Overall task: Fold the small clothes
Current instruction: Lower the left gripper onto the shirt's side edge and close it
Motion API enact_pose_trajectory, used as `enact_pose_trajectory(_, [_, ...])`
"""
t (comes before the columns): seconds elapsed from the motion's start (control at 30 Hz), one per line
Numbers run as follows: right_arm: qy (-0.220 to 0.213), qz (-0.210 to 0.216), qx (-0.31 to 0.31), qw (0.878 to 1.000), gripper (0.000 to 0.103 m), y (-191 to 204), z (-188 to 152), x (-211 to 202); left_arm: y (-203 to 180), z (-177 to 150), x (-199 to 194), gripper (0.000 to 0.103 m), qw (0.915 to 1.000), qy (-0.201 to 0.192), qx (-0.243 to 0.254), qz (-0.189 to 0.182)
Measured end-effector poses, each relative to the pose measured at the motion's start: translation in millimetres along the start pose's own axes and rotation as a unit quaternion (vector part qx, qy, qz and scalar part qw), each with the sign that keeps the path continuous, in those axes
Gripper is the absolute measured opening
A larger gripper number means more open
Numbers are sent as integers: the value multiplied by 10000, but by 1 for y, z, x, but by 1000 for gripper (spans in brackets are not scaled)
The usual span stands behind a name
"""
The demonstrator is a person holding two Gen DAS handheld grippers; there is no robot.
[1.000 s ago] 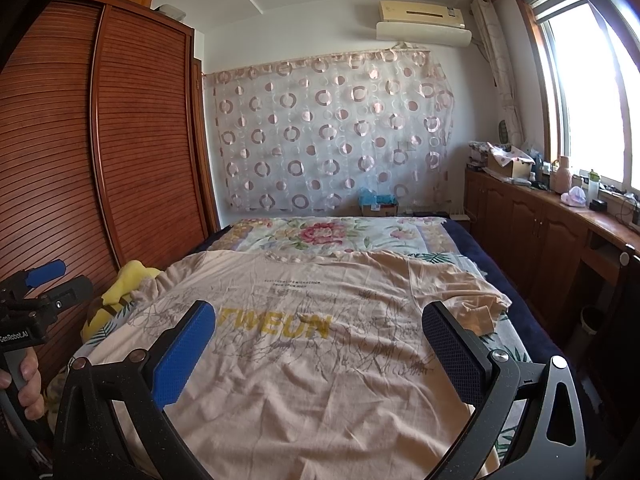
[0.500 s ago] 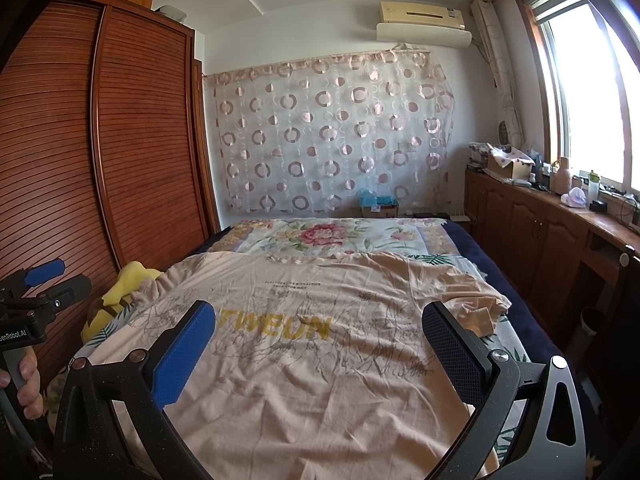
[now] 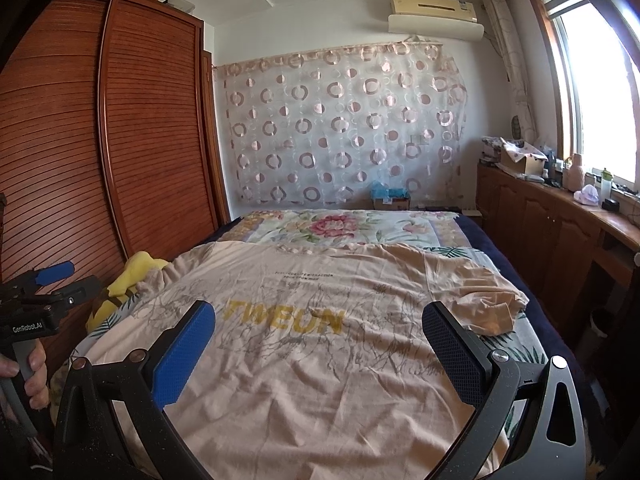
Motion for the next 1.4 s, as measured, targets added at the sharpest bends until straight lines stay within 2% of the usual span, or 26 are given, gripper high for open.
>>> enact_pose_trajectory(0.2, [78,118,-134,9998,103,4,5,16,22,4,25,103,9997,149,-18,180])
enact_pose_trajectory(0.3, [108,174,-206,9996,103,6,9,24,26,-10,33,103,9996,163,-46,241])
enact_pose_trajectory(0.53, [321,321,-427,9981,103,9,17,51,43,-10,61,103,9988,290,-48,399])
enact_pose_trajectory(0.8, [645,546,-698,9940,103,13,36,86,64,2,91,103,9981,503,32,352])
enact_pose_trajectory(1.0, [946,693,-798,9899,103,10,50,107,98,18,119,102,9969,735,-175,206])
enact_pose_trajectory(1.1, [1122,744,-869,9871,103,8,58,120,114,23,133,97,9955,883,-273,186])
enact_pose_trajectory(1.27, [1425,860,-1020,9808,103,10,70,142,139,26,165,77,9905,1257,-552,62])
enact_pose_trajectory(1.4, [1676,964,-1101,9749,103,8,77,159,156,26,191,68,9851,1552,-742,10])
Point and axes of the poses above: each gripper's, at about its wrist camera, not at the fingertips, and x roughly the way its jaws point, y to its left, z to its top, the point moved 3 cm from there along x, roughly the way its jaws point, and after that the axes turned 12 degrees about y, right-handed, at the moved point
